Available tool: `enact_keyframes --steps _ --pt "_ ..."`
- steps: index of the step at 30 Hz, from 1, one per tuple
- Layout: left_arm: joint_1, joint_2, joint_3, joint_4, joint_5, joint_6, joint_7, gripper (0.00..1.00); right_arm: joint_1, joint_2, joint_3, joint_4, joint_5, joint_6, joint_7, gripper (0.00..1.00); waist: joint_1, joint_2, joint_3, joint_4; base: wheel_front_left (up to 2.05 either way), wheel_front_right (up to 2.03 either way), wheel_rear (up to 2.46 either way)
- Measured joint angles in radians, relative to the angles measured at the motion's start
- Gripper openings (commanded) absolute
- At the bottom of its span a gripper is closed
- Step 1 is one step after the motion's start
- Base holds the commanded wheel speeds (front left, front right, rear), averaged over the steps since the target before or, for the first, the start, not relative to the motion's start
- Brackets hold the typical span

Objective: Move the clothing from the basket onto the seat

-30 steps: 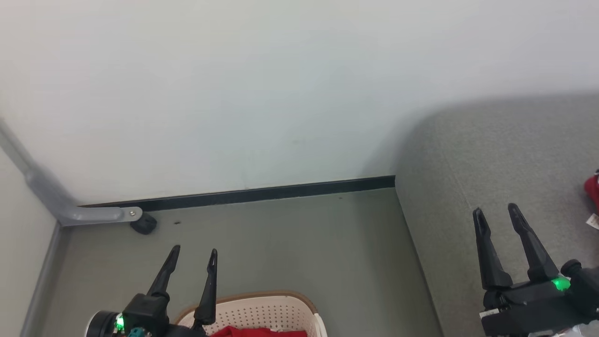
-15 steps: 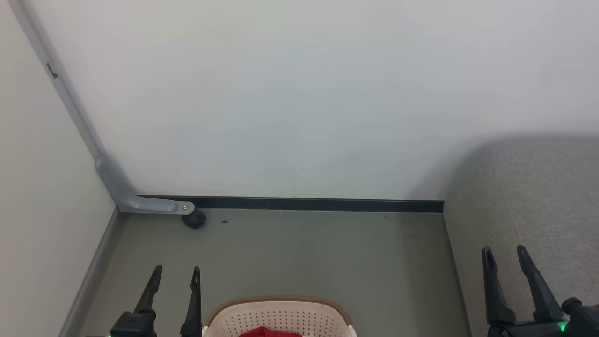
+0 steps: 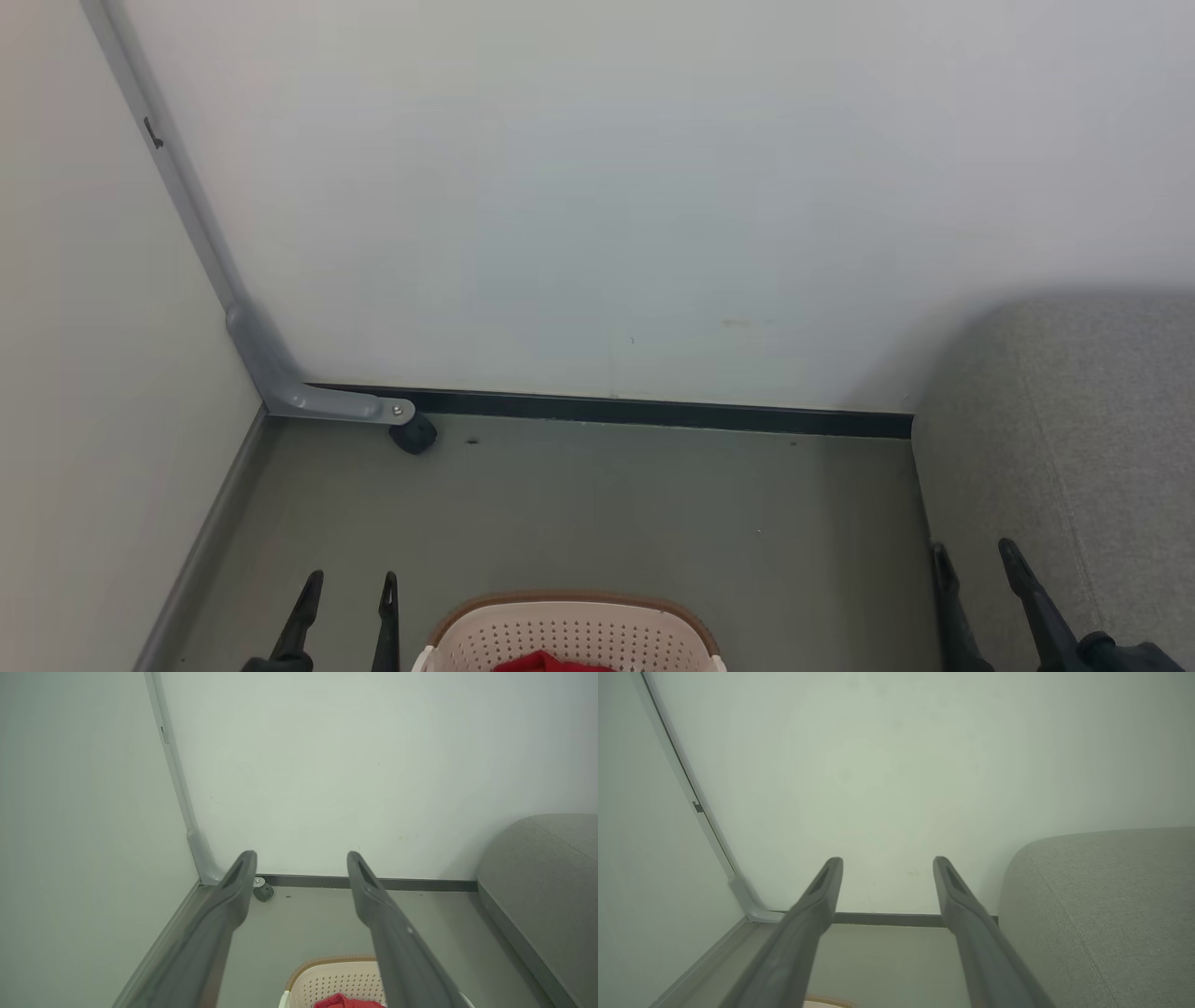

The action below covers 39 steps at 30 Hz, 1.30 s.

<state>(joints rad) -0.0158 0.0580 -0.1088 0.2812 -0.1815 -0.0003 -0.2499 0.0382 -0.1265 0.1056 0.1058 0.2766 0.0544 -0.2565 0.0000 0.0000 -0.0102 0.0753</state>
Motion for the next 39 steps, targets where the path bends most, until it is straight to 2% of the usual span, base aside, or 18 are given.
enact_keyframes --steps 5,9,34,39 --pt "0.000 -0.001 -0.002 0.009 0.001 0.000 0.000 1.00 0.008 -0.001 0.008 0.007 -0.033 -0.003 0.000 1.00 0.0000 0.0000 0.000 -0.006 0.00 0.00 0.00" --pt "0.000 -0.003 -0.005 0.019 0.001 0.000 0.000 1.00 0.015 0.000 -0.004 0.024 -0.034 -0.021 0.000 1.00 0.0000 0.0000 0.000 -0.013 0.00 0.00 0.00" --pt "0.000 -0.005 -0.024 0.025 0.005 -0.019 0.000 1.00 0.015 0.024 -0.051 0.043 -0.003 -0.023 0.000 1.00 0.0000 0.0000 0.007 -0.032 0.00 0.00 0.00" --pt "0.004 -0.005 -0.025 0.026 0.004 -0.037 0.000 1.00 0.015 0.024 -0.056 0.057 -0.017 -0.030 0.000 1.00 0.0000 0.0000 0.012 -0.039 0.00 0.00 0.00"
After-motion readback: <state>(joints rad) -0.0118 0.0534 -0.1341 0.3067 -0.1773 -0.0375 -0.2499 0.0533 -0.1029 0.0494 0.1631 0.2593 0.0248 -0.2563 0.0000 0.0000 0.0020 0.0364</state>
